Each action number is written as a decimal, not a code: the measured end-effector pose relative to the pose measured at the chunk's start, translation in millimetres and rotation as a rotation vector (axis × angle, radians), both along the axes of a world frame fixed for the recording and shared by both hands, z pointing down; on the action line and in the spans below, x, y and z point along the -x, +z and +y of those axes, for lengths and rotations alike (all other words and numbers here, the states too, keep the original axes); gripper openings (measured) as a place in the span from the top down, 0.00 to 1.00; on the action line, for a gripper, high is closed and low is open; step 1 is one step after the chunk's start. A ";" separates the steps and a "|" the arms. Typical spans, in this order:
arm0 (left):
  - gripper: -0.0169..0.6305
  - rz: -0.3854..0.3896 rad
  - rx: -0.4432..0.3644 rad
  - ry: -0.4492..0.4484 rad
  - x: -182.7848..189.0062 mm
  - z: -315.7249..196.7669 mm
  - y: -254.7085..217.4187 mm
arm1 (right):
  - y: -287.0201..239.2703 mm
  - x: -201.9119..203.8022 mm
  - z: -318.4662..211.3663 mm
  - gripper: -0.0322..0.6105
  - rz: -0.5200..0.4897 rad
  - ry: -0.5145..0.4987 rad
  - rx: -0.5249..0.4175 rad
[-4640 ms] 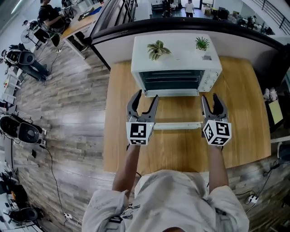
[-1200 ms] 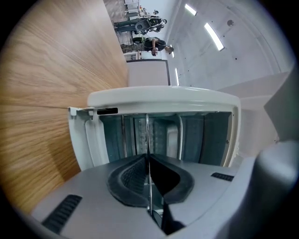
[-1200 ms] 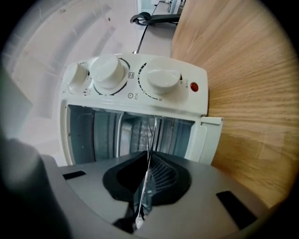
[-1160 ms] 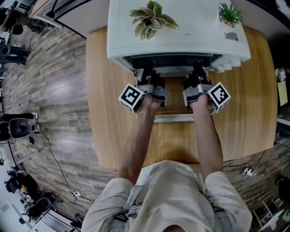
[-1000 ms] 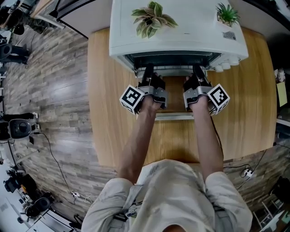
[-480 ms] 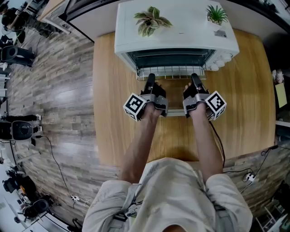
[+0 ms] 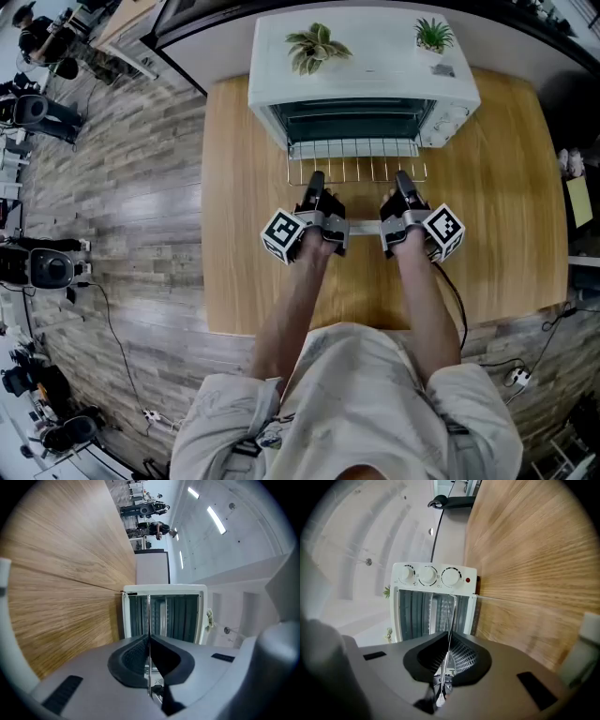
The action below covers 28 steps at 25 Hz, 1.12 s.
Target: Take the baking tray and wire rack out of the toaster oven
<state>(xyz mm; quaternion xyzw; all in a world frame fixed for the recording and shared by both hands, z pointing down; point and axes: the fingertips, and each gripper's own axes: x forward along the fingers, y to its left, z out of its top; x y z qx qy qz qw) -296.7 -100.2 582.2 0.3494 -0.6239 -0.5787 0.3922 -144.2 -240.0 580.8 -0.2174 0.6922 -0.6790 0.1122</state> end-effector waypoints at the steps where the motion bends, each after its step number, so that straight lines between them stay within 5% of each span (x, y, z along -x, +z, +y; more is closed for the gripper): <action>1: 0.95 0.000 -0.001 0.001 -3.5 3.3 0.2 | 0.3 -3.5 3.3 0.89 0.001 -0.002 0.003; 28: 0.95 0.024 -0.048 0.065 -92.6 73.7 -14.4 | -5.6 -93.1 80.7 0.89 0.032 -0.068 0.007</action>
